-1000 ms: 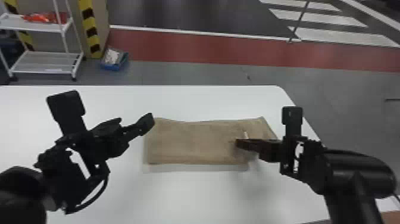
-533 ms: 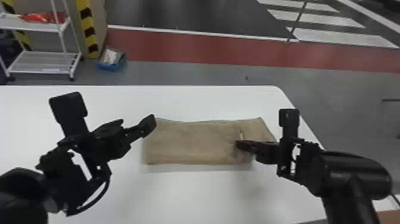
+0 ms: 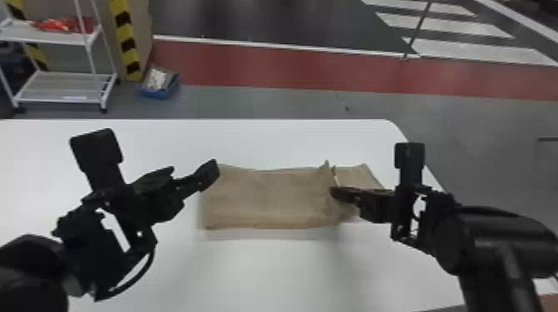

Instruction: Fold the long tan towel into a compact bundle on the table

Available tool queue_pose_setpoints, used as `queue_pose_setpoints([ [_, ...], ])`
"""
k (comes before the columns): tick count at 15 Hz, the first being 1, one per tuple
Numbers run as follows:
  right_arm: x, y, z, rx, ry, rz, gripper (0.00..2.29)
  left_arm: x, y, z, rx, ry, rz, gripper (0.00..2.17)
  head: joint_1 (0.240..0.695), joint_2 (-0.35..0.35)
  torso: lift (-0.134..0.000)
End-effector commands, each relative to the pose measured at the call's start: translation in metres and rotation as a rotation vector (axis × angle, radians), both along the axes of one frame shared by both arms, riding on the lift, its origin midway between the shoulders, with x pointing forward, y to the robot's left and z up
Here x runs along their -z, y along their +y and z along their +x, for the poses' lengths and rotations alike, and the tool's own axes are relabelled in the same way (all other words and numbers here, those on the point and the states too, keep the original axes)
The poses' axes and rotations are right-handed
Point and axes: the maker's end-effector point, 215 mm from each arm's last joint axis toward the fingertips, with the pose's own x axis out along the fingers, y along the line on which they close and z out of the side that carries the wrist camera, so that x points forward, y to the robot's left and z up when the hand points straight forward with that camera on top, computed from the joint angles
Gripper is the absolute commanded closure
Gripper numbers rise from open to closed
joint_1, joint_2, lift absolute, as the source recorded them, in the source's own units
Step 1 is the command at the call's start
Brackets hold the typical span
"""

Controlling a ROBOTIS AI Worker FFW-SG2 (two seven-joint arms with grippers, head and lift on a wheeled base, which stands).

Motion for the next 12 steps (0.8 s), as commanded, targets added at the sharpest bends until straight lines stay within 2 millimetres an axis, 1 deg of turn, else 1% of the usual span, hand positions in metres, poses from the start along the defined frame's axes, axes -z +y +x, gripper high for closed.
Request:
queue_pose_setpoints([
  [1, -0.003, -0.005, -0.002, 0.009, 0.035, -0.004, 1.1, 0.002, 0.0, -0.001, -0.001, 0.004, -0.002, 0.09, 0.695, -0.177, -0.125],
  [4, 0.005, -0.01, -0.004, 0.016, 0.065, -0.03, 1.07, 0.002, 0.001, -0.002, -0.002, 0.005, -0.002, 0.09, 0.695, -0.18, -0.125],
  [5, 0.014, -0.012, -0.006, 0.02, 0.082, -0.031, 0.94, 0.002, 0.001, -0.002, -0.002, 0.005, -0.004, 0.09, 0.695, -0.181, -0.125],
  [8, 0.036, -0.021, -0.006, 0.036, 0.131, -0.048, 0.94, 0.003, -0.004, -0.003, 0.006, 0.008, -0.005, 0.09, 0.695, -0.189, -0.125],
  [9, 0.04, -0.02, -0.006, 0.036, 0.141, -0.046, 0.94, 0.002, -0.005, -0.003, 0.007, 0.006, -0.006, 0.09, 0.695, -0.193, -0.125],
  [10, 0.039, -0.019, -0.004, 0.034, 0.137, -0.046, 0.93, 0.004, -0.004, -0.004, 0.008, 0.01, -0.003, 0.09, 0.695, -0.196, -0.125],
  [11, 0.037, -0.018, -0.002, 0.03, 0.128, -0.047, 0.77, 0.005, -0.005, -0.005, 0.01, 0.011, -0.001, 0.09, 0.695, -0.201, -0.125],
  [12, 0.037, -0.015, -0.002, 0.026, 0.126, -0.048, 0.75, 0.006, -0.005, -0.006, 0.012, 0.014, 0.002, 0.09, 0.695, -0.201, -0.125],
])
